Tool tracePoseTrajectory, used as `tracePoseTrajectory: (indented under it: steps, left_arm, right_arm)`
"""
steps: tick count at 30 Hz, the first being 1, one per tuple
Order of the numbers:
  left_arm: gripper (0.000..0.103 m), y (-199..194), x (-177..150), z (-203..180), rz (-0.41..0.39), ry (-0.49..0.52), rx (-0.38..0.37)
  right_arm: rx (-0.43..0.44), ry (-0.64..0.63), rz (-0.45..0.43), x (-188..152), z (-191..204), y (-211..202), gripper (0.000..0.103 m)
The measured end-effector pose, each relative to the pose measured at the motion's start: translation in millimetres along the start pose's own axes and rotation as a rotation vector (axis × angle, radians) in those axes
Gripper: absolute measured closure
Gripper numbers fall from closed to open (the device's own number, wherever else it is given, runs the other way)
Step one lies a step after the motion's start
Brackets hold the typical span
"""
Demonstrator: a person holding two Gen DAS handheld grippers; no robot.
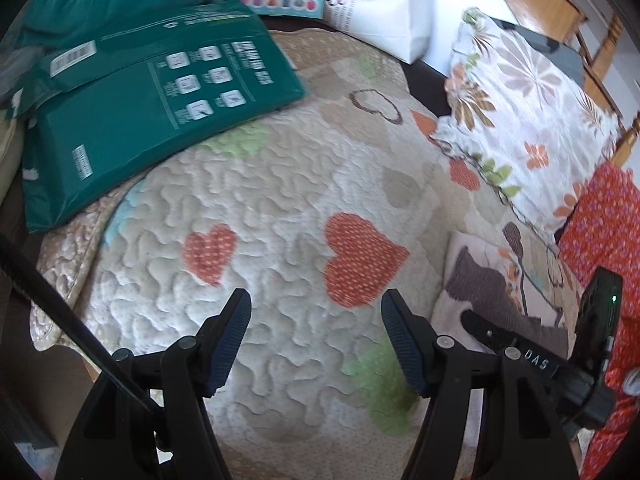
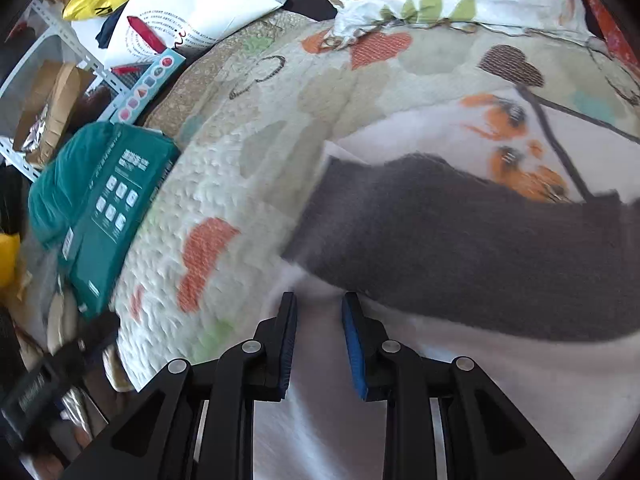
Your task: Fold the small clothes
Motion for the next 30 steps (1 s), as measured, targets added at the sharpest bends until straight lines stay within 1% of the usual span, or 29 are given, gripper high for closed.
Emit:
tracePoseTrajectory:
  steps: [1,2,6,9,11,16,20,22,28,30]
  left_arm:
    - [0.037,0.1,0.3,2.5,0.001,-0.010,-0.002]
    - [0.037,0.1,0.7,4.7,0.004,-0.020,-0.008]
    - [0.036,0.1,-0.2,1.7,0.007,-0.014,-0.019]
    - [0.036,0.4,-3.9,-6.0,0.009,0.017,-0.014]
    - [0.036,1.3,-7.5,-11.0,0.016,0.031,-0.015]
    - [0.036,3.3,-16.8,-25.8,0.025,0.071,-0.011]
    - [0.036,7.3,-22.9,-39.0,0.034,0.111,-0.003]
    - [0.036,8.6,-25.1,-44.6,0.036,0.124,-0.003]
    - [0.036,15.4,-33.2,-61.3,0.056,0.155,0.006]
    - [0.036,17.7,-36.1,-66.5,0.062,0.167,0.008]
  right_arm:
    - [0.023,-0.007,0.016,2.7,6.2,3.2,0.076]
    - [0.024,-0.016,0.020,3.2,10.2,2.8,0.076]
    - [0.007,-0.080,-0.015,-4.2,23.0,-17.7,0.076]
    - [-0.041,-0.131,-0.084,-13.1,22.7,-47.8,0.076]
    - [-0.084,-0.142,-0.126,-18.2,14.7,-66.8,0.076]
    - [-0.193,-0.095,-0.209,-28.9,-32.2,-110.3,0.076]
    - [-0.296,-0.045,-0.237,-40.4,-80.3,-135.5,0.075]
    - [-0.353,-0.002,-0.241,-48.6,-111.8,-146.2,0.075]
    - [-0.424,0.138,-0.240,-74.8,-188.2,-171.2,0.075]
    - [-0.435,0.167,-0.247,-83.1,-205.3,-179.6,0.075]
Point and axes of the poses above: each gripper's, at about its wrist camera, not at the fingertips, and y roughly the way its jaws point, z to its left, x to its top, the point moved 3 cm from there along y, roughly the way its jaws point, and after that the axes turned 2 degrees about z, right-handed, at the moved point
